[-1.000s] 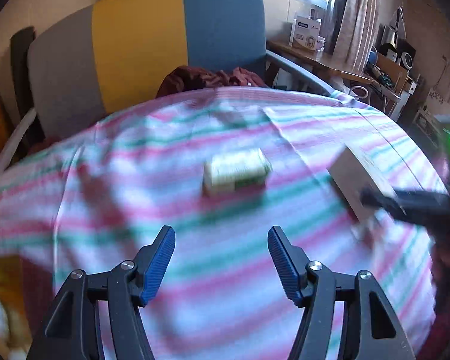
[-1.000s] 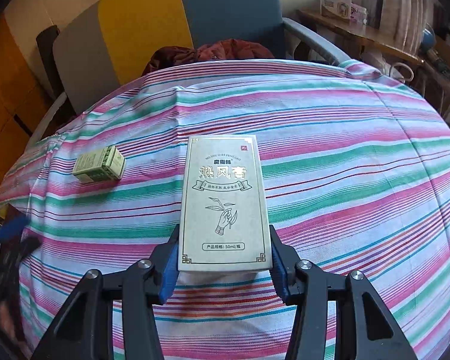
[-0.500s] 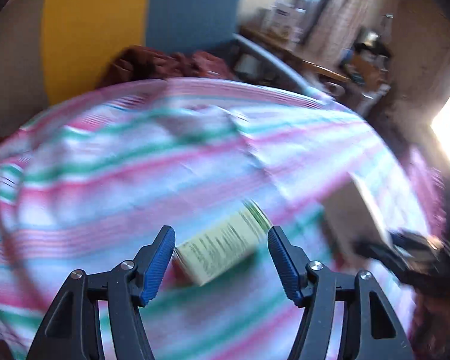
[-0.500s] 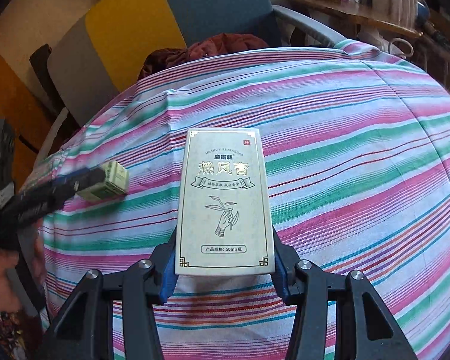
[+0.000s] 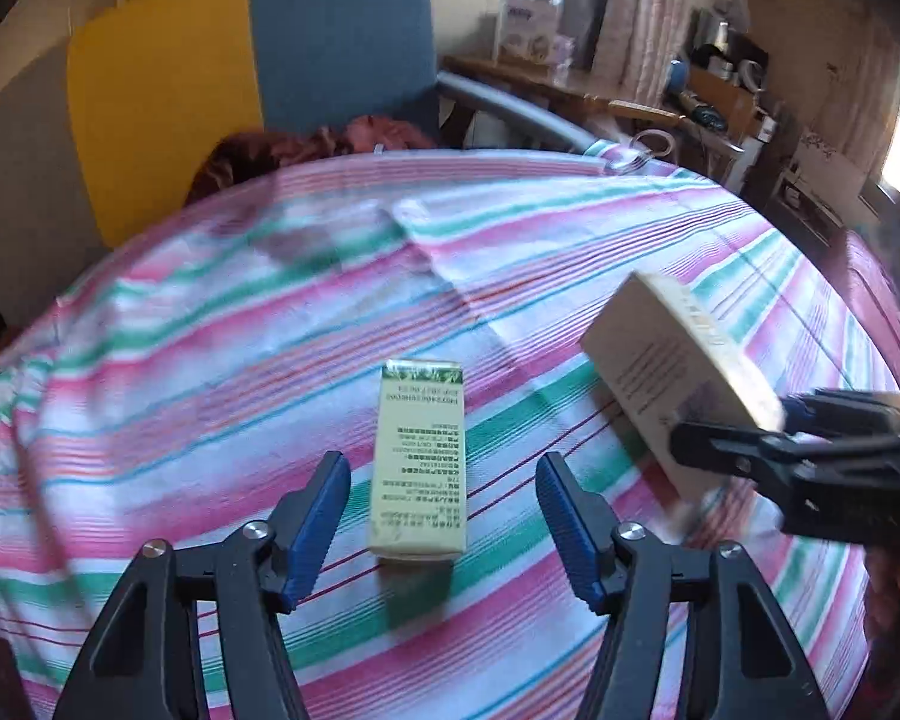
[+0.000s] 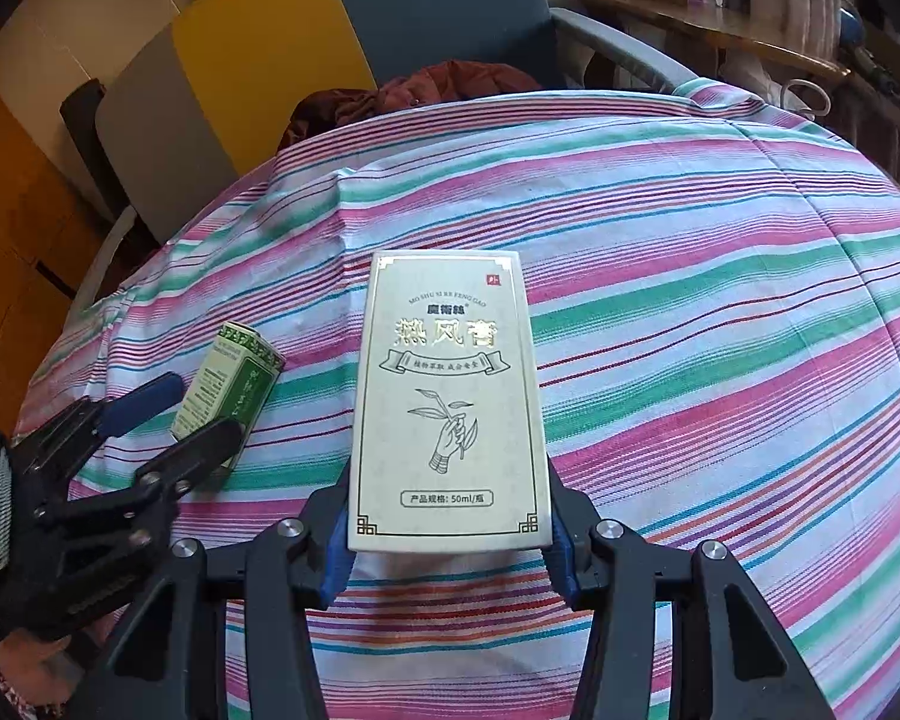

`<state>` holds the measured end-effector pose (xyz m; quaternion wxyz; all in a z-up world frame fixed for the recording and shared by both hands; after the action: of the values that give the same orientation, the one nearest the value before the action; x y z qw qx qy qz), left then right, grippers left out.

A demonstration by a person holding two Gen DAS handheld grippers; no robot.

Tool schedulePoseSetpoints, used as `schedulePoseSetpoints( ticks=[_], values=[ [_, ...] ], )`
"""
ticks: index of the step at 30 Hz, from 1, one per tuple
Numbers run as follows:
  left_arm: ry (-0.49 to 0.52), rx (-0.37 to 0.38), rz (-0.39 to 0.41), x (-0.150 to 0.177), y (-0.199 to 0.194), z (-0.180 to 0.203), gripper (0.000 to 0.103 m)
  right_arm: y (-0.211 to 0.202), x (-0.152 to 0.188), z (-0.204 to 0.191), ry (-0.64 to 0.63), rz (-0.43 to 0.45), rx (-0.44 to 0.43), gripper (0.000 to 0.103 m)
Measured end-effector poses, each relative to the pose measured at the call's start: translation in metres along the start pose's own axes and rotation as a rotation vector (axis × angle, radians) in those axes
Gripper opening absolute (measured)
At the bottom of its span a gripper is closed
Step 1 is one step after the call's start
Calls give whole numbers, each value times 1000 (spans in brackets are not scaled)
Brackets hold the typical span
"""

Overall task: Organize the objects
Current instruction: 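Grasp the white carton with the right gripper while the left grasps the small green box, then carry the green box with the left gripper to the tray and release it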

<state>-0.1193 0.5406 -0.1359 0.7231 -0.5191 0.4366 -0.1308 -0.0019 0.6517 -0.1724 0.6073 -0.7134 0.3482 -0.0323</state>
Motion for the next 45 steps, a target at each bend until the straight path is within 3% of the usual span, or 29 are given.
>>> schedulePoseSetpoints(
  ticks=[1,2,4,6,9,14,18,24,31,35,39,45],
  values=[
    [-31,-2,-8,3,4,-4,41,0,0,0,1,0,0,52],
    [-64,-5,-18,5,10,-8,32,0,0,1,1,0,2,52],
    [-88,4,31,7,7,-11,32,0,-1,1,-2,-2,4,52],
    [-50,-21,64,12,7,-7,32,2,0,0,-2,-10,9,52],
    [-15,-63,71,16,6,-3,32,6,2,3,20,-30,-4,52],
    [-46,-26,96,22,0,-8,30,5,-1,1,0,-11,2,52],
    [-80,-47,121,35,-9,-15,30,5,-2,-4,-14,-2,-8,51],
    [-124,-90,192,59,-40,-25,30,2,-4,-10,-26,12,-32,51],
    [-37,-141,259,89,-80,-10,30,6,-3,-22,-75,27,-48,51],
    [-26,-124,268,111,-106,-8,30,11,3,-28,-95,15,-40,52],
    [-75,-107,277,133,-129,-23,30,7,4,-35,-119,39,-47,51],
    [-244,-65,287,152,-162,-68,30,8,9,-47,-155,42,-47,52]
  ],
)
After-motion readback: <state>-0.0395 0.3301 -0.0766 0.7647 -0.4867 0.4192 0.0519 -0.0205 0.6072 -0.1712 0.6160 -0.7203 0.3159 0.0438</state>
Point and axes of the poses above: each gripper's, at about its wrist camera, not at the fingertips, and y roughly the way its jaws point, z to its right, x to its underside, the point moved 7 cm from there along y, roughly the way its jaws point, and after that the axes turned 5 degrees about -z, right-handed, at the moved point
